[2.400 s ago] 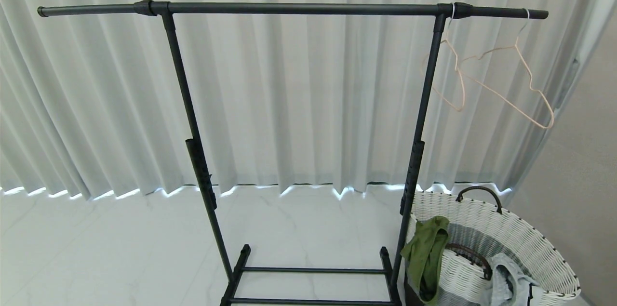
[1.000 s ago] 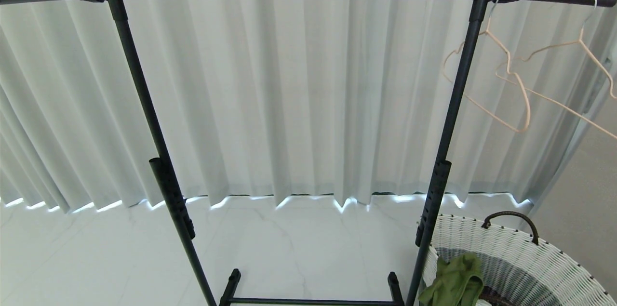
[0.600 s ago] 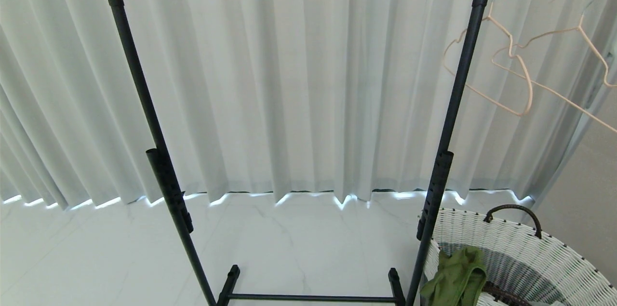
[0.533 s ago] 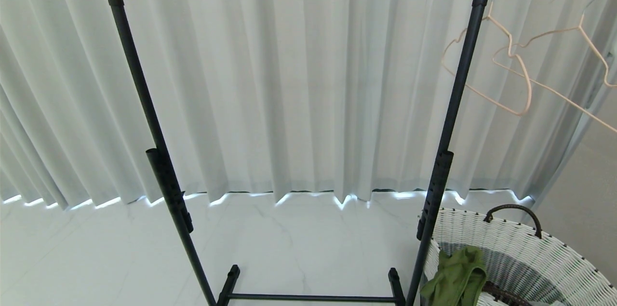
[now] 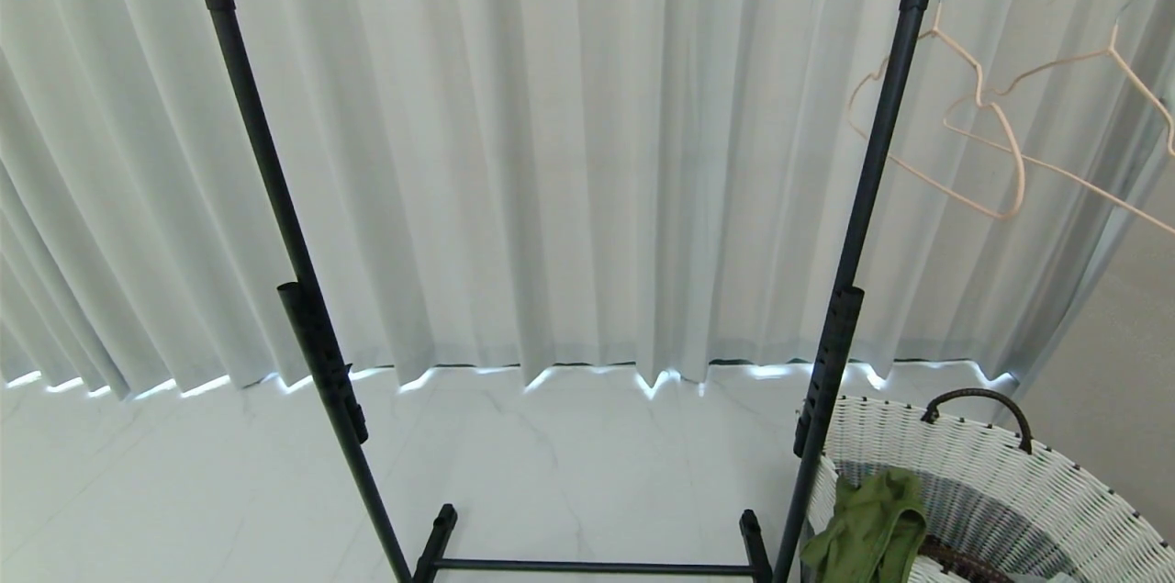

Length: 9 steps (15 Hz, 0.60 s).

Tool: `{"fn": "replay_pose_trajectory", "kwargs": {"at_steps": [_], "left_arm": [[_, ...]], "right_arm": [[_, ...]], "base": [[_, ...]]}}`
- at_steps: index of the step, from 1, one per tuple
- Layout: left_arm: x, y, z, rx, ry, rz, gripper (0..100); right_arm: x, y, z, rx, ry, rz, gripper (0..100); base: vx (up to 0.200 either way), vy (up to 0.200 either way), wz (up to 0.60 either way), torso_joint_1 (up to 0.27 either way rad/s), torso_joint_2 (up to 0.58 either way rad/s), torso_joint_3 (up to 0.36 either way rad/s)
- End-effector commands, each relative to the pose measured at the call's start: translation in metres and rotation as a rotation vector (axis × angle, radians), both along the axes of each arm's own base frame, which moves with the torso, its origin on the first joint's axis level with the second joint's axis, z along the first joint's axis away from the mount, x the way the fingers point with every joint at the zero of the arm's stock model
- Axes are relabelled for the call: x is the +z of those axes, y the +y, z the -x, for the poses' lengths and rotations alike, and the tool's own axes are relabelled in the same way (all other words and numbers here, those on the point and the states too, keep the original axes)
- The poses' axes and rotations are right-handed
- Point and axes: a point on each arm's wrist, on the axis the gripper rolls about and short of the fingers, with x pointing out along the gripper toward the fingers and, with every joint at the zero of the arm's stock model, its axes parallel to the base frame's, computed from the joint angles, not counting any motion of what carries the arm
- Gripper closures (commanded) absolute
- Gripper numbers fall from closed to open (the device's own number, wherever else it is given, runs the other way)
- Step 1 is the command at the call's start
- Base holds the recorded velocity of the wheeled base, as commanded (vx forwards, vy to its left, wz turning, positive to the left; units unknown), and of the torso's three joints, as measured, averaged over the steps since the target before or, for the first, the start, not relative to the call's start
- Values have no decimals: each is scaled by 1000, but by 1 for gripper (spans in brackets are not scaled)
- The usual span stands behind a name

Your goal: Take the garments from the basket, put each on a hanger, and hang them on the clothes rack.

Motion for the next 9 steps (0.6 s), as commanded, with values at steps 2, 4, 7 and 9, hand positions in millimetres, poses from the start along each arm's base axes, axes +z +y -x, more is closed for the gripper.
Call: {"fn": "replay_pose_trajectory", "kwargs": {"at_steps": [2,4,7,9], "left_arm": [[0,0,0,4,1,5,100],[0,0,0,3,1,3,100],[0,0,0,4,1,3,100],[0,0,0,4,1,2,100]], "right_arm": [[68,0,-30,44,156,-15,0],[60,0,-68,-26,418,73,0],[43,1,-115,-22,670,165,0],[18,-3,-127,-16,832,243,0]], "base": [[0,0,0,0,0,0],[-200,0,0,5,5,7],[-200,0,0,1,4,1],[0,0,0,0,0,0]]}}
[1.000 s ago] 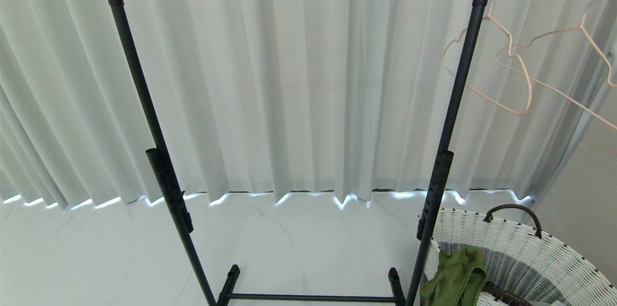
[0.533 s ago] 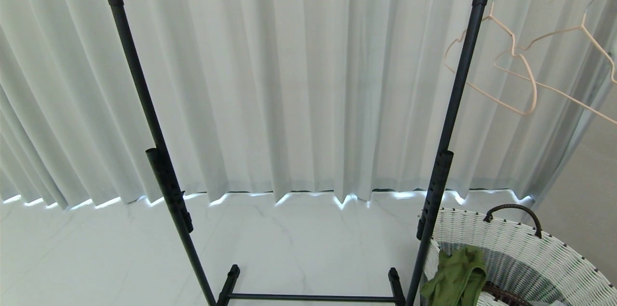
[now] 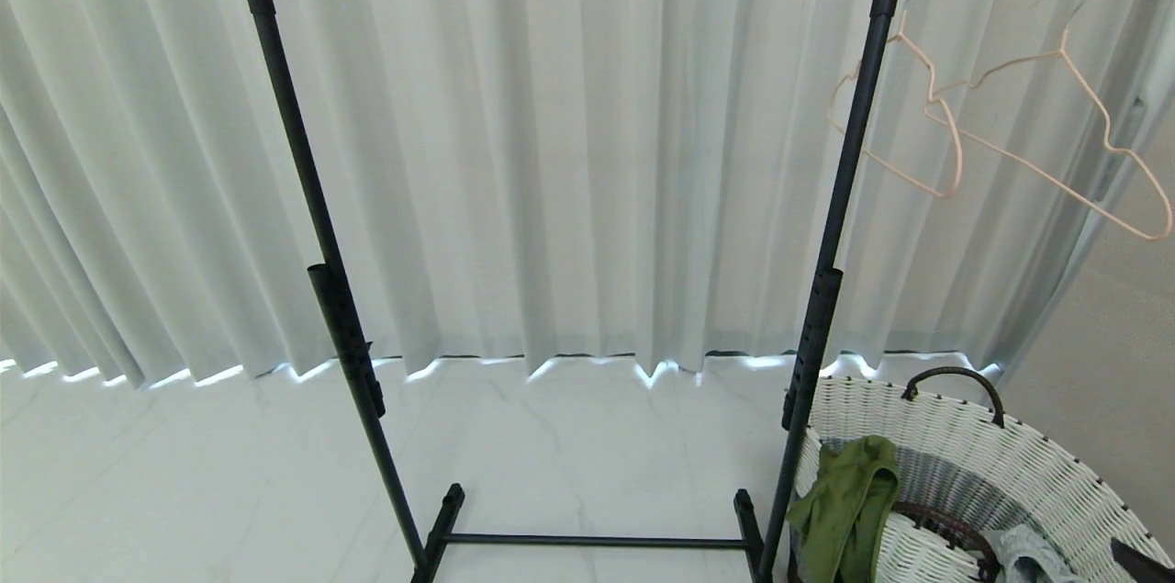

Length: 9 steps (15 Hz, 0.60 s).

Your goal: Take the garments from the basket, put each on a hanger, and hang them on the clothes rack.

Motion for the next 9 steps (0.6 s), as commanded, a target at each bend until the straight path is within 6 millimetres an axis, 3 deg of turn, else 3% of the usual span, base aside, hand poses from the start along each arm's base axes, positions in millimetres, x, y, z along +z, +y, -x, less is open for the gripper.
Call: {"fn": "replay_pose_trajectory", "kwargs": {"at_steps": [1,5,9], "left_arm": [[0,0,0,1,1,2,100],[0,0,0,1,1,2,100],[0,0,0,-1,1,2,100]], "right_arm": [[-41,-5,-39,8,347,106,0],[-71,-19,-87,31,438,204,0],[-102,-44,-119,124,481,400,0]], "base": [[0,0,0,0,0,0],[0,0,0,0,0,0],[0,0,0,0,0,0]]}}
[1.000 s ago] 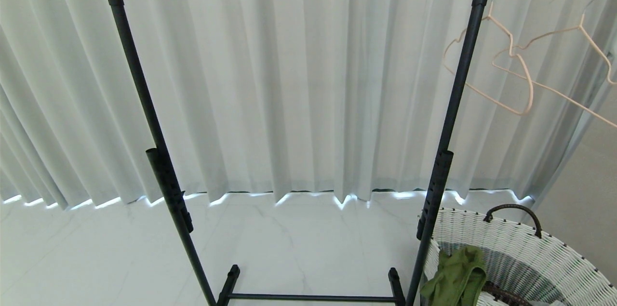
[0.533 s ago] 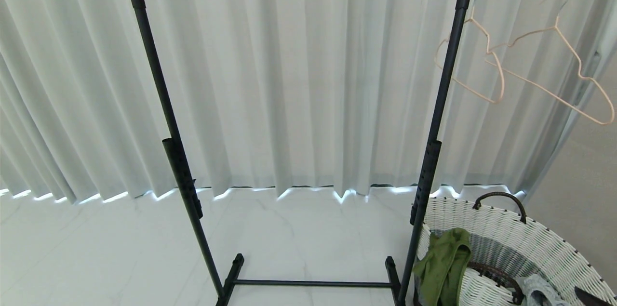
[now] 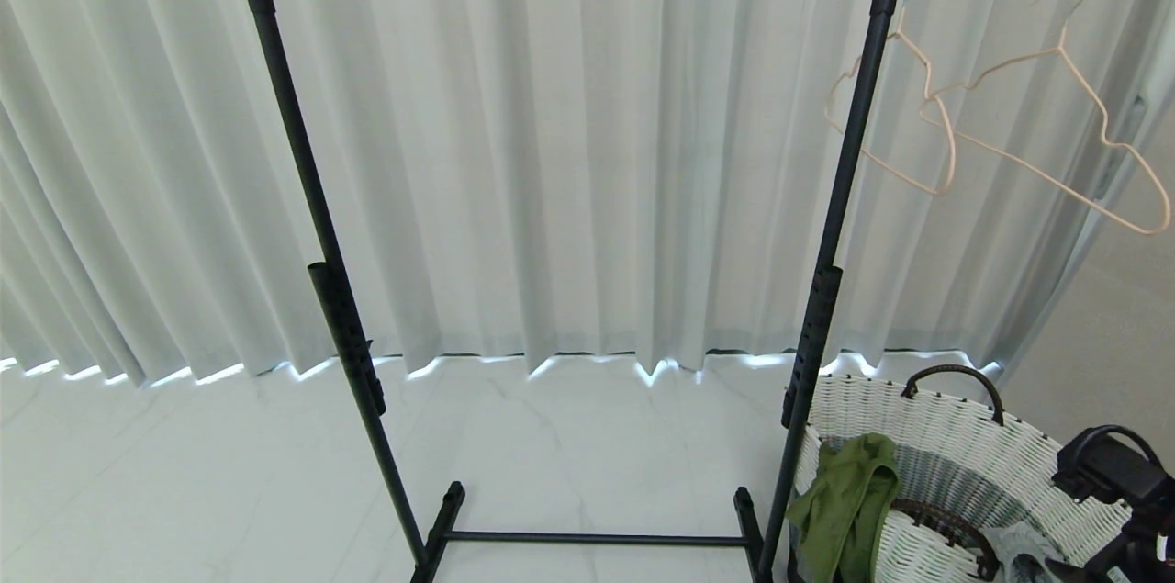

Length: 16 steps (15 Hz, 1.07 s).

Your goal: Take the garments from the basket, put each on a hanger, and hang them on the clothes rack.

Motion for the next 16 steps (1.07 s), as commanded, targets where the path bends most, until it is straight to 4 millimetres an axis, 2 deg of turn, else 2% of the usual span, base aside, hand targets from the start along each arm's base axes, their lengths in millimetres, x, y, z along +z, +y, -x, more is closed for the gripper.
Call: {"fn": "replay_pose_trajectory", "kwargs": {"at_steps": [1,4,8,10,12,13,16], "left_arm": [[0,0,0,1,1,1,100],[0,0,0,1,1,-1,100],[0,0,0,0,1,-2,100],[0,0,0,1,1,-2,100],[0,0,0,1,1,-2,100],[0,0,0,0,1,-4,100],[0,0,0,1,1,-4,100]], "right_arm": [[-39,-17,-19,42,141,52,0],[-53,-18,-25,66,185,37,0],[-70,-24,-45,56,146,48,0],[-71,-26,-52,52,100,60,0],[-71,-27,-52,50,92,56,0],[-70,-26,-51,51,91,55,100],[-59,-26,-51,57,27,68,100]], "base": [[0,0,0,0,0,0],[0,0,0,0,0,0],[0,0,0,0,0,0],[0,0,0,0,0,0],[0,0,0,0,0,0],[0,0,0,0,0,0],[0,0,0,0,0,0]]}}
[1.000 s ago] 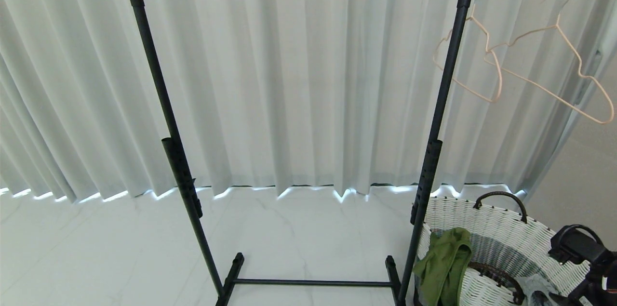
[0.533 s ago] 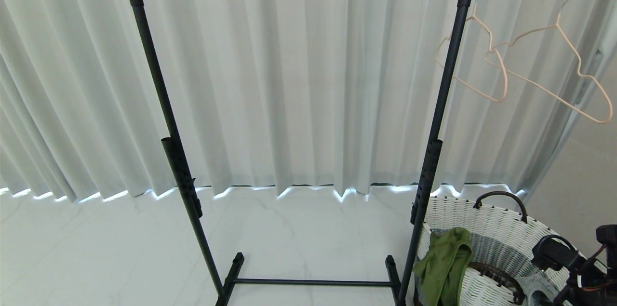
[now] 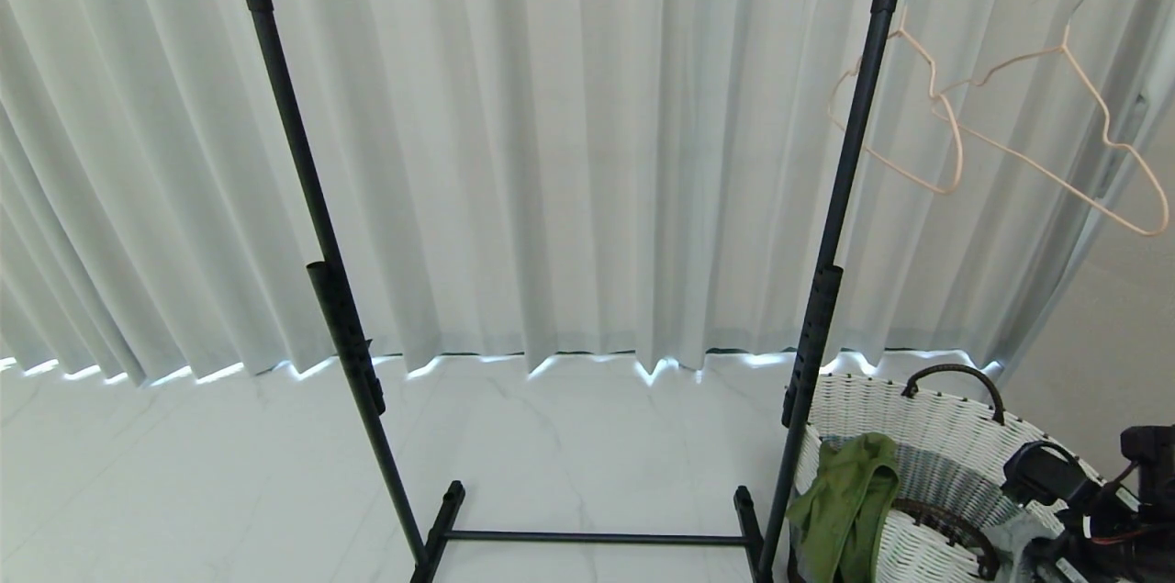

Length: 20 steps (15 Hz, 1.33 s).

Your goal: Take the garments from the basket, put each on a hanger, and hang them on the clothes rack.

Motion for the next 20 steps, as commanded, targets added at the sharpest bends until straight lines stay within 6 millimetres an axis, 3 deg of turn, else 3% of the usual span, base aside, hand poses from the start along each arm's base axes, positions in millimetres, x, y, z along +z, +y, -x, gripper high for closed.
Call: {"fn": "replay_pose_trajectory", "kwargs": {"at_steps": [1,5,8,11,13,16,20], "left_arm": [[0,0,0,0,1,1,100],[0,0,0,0,1,1,100],[0,0,0,-1,1,2,100],[0,0,0,-1,1,4,100],[0,0,0,-1,1,-1,100],[0,0,0,-1,1,2,100],[0,0,0,-1,1,1,100]], "right_arm": [[14,1,5,0,-52,16,100],[56,5,22,-6,-81,23,100],[119,9,33,-37,-49,-20,100],[181,17,65,-103,-96,-82,100],[212,21,82,-125,-164,-98,100],[237,25,92,-104,-257,-86,100],[247,32,97,-55,-308,-85,100]], "base": [[0,0,0,0,0,0],[0,0,0,0,0,0],[0,0,0,0,0,0],[0,0,0,0,0,0],[-100,0,0,4,4,1],[-200,0,0,4,2,1],[-200,0,0,0,1,-1]]}}
